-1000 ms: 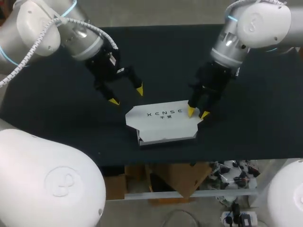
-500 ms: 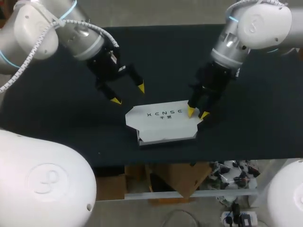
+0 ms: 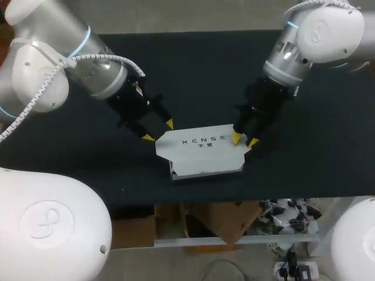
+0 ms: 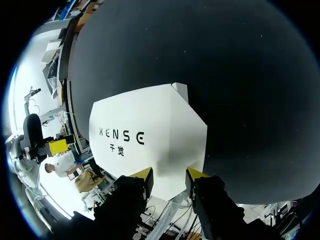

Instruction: Assemble the packaging by folding the flat box into shape, placing the metal phone stand inside, and closing the box properly

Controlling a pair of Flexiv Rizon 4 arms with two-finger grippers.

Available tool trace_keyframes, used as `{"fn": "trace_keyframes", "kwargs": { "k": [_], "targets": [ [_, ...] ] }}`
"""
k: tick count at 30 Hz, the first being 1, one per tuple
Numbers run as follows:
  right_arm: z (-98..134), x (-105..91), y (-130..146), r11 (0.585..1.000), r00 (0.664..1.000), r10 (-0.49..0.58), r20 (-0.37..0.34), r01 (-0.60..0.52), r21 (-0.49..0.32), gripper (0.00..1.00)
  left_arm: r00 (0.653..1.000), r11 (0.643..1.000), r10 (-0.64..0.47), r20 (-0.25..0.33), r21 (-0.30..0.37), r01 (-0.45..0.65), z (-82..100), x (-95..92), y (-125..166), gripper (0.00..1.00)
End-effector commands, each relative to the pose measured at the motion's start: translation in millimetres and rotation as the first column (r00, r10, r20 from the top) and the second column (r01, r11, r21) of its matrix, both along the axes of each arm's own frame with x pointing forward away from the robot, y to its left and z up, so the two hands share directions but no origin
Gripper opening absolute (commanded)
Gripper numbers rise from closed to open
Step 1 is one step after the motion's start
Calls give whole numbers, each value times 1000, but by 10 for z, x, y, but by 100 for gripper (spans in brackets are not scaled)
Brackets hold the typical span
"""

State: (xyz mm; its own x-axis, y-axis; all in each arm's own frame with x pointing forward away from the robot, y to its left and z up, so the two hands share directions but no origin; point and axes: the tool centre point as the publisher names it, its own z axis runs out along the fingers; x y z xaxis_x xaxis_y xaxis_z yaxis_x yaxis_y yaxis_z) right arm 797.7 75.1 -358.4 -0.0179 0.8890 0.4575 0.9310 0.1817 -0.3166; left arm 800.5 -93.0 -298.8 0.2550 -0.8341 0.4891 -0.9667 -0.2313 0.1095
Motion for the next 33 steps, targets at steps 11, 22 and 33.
{"fn": "trace_keyframes", "kwargs": {
  "k": [11, 22, 33],
  "targets": [
    [-7, -20, -13, 1000, 1000, -13, 18, 12, 11, 43, 1000, 994, -13, 4, 108, 12, -213, 26, -205, 47],
    [5, -1, -5, 1000, 1000, -16, 21, 16, 12, 43, 999, 990, -36, -9, 139, 37, -316, 7, -195, 48],
    [-37, 8, -4, 999, 999, -32, 24, 32, 22, 42, 998, 988, -20, -51, 152, 28, -429, -2, -185, 45]
  ]
}}
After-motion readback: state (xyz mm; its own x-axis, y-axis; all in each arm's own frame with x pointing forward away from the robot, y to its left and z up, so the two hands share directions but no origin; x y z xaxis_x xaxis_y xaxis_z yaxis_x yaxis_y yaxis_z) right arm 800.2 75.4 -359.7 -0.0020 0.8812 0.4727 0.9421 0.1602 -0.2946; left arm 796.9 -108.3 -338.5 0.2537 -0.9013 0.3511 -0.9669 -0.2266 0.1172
